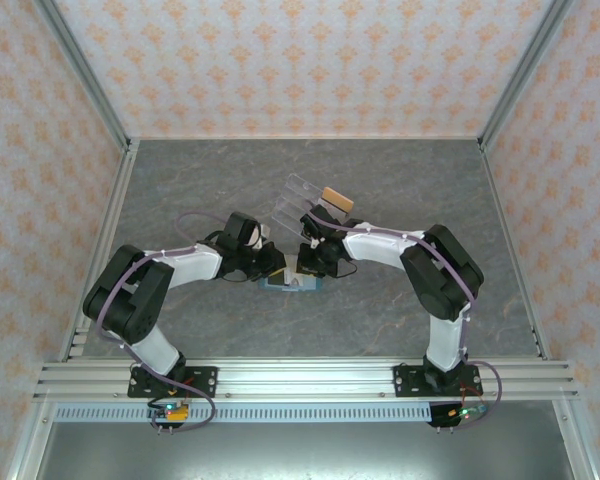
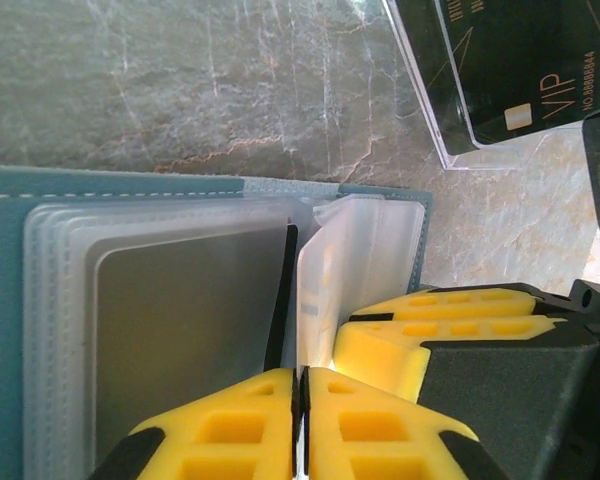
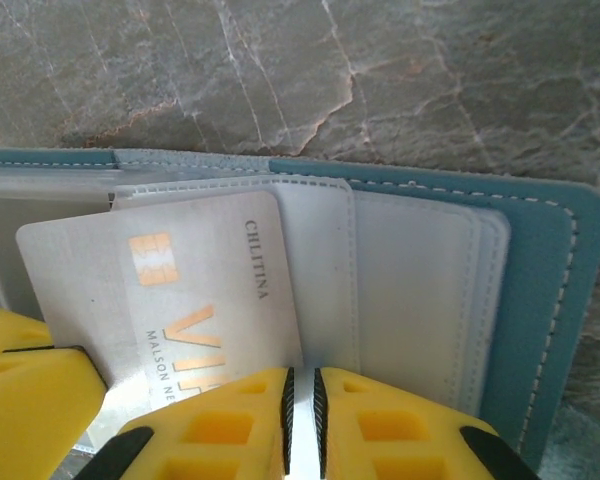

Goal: Take the credit cards out of the card holder

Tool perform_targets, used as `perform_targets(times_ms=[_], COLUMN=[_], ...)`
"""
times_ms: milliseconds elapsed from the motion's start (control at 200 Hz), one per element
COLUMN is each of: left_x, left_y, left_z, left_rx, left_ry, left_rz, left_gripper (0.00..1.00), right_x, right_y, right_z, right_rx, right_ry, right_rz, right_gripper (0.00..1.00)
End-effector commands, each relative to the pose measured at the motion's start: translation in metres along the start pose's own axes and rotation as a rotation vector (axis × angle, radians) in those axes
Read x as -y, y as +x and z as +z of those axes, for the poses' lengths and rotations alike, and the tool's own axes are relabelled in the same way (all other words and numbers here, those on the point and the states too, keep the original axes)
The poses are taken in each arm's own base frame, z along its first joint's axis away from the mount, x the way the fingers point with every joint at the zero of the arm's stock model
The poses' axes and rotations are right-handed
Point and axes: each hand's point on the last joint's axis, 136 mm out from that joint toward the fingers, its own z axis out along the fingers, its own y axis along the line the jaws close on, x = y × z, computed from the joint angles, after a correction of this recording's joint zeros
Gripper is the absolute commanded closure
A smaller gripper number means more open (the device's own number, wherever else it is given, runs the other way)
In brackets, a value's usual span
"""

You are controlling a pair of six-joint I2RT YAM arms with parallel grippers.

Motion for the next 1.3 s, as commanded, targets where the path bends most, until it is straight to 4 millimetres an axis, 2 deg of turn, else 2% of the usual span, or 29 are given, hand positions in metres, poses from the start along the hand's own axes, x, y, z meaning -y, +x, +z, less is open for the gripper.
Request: perform_targets(times_ms=[0, 35, 170, 315, 525, 661, 806, 886, 1016, 1166, 1296], left_x=[0.0, -0.001, -0.007, -0.012, -0.004, 0.02, 0.062, 0.086, 0.118, 0.141, 0.152], left_y=[-0.004, -0.004, -0.003, -0.003, -0.01, -0.019, -0.033, -0.04, -0.05, -0.055, -0.058], left_z=[0.0, -0.002, -0.012, -0.033, -0.069, -0.092, -0.119, -0.133, -0.153, -0.163, -0.166], left_rx=[0.008, 0.011, 0.02, 0.041, 0.103, 0.183, 0.297, 0.349, 0.4, 0.402, 0.395], left_ry=[0.001, -0.007, -0.06, -0.151, -0.201, -0.152, -0.006, 0.101, 0.267, 0.381, 0.443], left_rz=[0.015, 0.019, 0.064, 0.134, 0.17, 0.19, 0.193, 0.19, 0.176, 0.159, 0.142], left_gripper=[0.97, 1.0, 1.0, 1.0, 1.0, 1.0, 1.0, 1.0, 1.0, 1.0, 1.0], right_x=[0.011, 0.012, 0.015, 0.014, -0.018, -0.044, -0.07, -0.075, -0.085, -0.095, -0.106], right_y=[0.003, 0.003, 0.002, -0.004, -0.023, -0.033, -0.045, -0.054, -0.066, -0.071, -0.072], right_z=[0.006, 0.005, 0.001, -0.011, -0.048, -0.076, -0.104, -0.118, -0.151, -0.176, -0.185], right_rx=[-0.006, -0.003, 0.012, 0.051, 0.159, 0.197, 0.213, 0.224, 0.264, 0.273, 0.256], right_ry=[0.057, 0.061, 0.077, 0.063, -0.141, -0.305, -0.478, -0.556, -0.73, -0.82, -0.883], right_rz=[-0.006, -0.005, -0.003, -0.001, -0.008, -0.035, -0.063, -0.058, -0.068, -0.094, -0.11], right_gripper=[0.83, 0.83, 0.83, 0.83, 0.73, 0.6, 0.44, 0.37, 0.24, 0.19, 0.2])
